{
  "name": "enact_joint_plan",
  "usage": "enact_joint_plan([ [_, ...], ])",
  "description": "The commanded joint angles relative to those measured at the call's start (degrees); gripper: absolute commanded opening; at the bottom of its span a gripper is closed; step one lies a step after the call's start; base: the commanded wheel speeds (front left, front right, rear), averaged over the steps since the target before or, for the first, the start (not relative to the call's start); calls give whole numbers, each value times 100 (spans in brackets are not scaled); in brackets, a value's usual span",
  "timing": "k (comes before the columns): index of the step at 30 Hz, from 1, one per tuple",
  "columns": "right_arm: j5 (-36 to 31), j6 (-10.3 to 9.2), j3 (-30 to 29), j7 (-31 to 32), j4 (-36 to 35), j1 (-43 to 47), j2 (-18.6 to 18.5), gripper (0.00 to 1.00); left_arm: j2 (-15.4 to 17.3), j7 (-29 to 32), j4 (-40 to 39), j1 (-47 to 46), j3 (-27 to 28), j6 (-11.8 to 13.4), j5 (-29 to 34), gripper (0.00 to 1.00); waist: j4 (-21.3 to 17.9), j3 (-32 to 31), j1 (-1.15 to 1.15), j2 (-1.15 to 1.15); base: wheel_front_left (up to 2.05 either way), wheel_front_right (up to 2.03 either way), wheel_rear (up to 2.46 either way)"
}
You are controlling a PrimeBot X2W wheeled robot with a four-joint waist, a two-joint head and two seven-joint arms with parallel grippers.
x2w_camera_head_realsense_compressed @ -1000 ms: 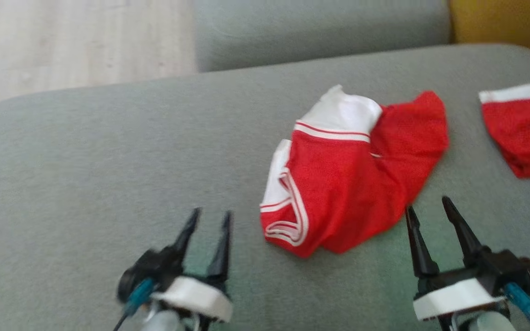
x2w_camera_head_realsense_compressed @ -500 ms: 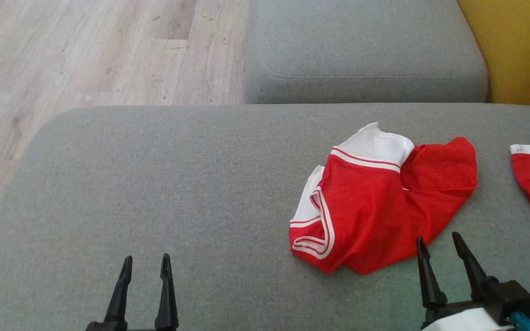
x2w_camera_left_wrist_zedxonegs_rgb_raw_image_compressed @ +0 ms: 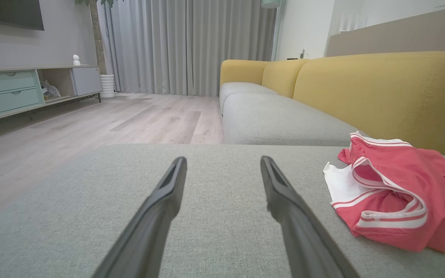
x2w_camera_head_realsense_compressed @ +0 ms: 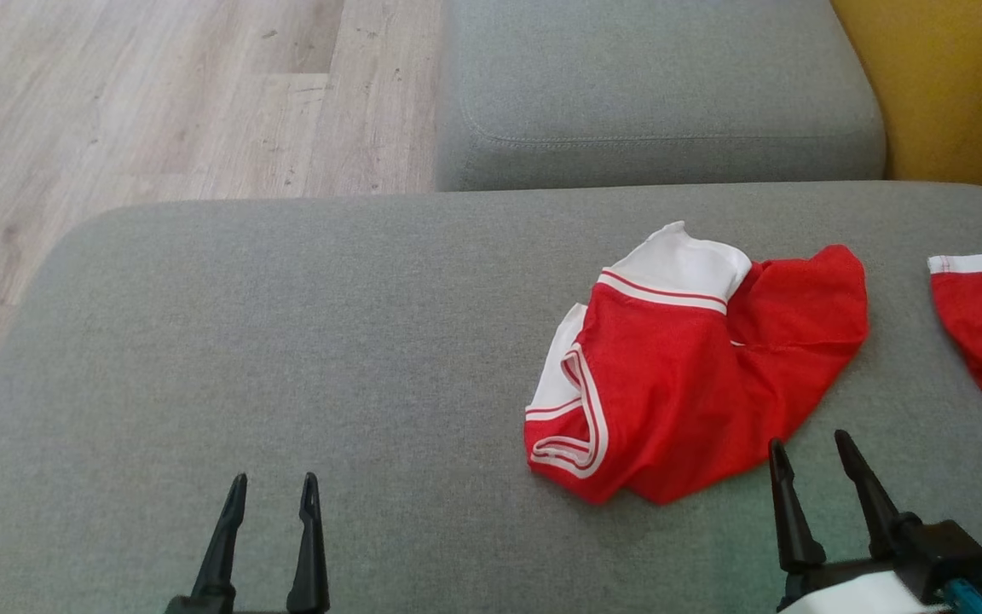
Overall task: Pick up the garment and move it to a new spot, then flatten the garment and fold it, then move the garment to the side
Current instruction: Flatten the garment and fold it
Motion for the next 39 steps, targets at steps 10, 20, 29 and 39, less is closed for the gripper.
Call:
enact_joint_plan([
  [10,94,37,243,-36,-214,-131,-31,100,-81,-54,-40,-304,264,-86,27,100,-34,45,0,0,0,0,0],
  [20,-21,37,371,-36,-274,-218,-31,100,-93,-54,543,-798,-58,-398,-168,100,-246,309,0,0,0,0,0],
  [29,-98,37,529,-36,-425,-532,-117,100,-96,546,1646,-2480,-1137,-838,-1260,100,-770,990,0,0,0,0,0],
  [39,-65,37,577,-36,-454,-923,-117,100,-97,1268,2354,-3831,-2258,-1028,-2877,100,-1474,1591,0,0,0,0,0],
])
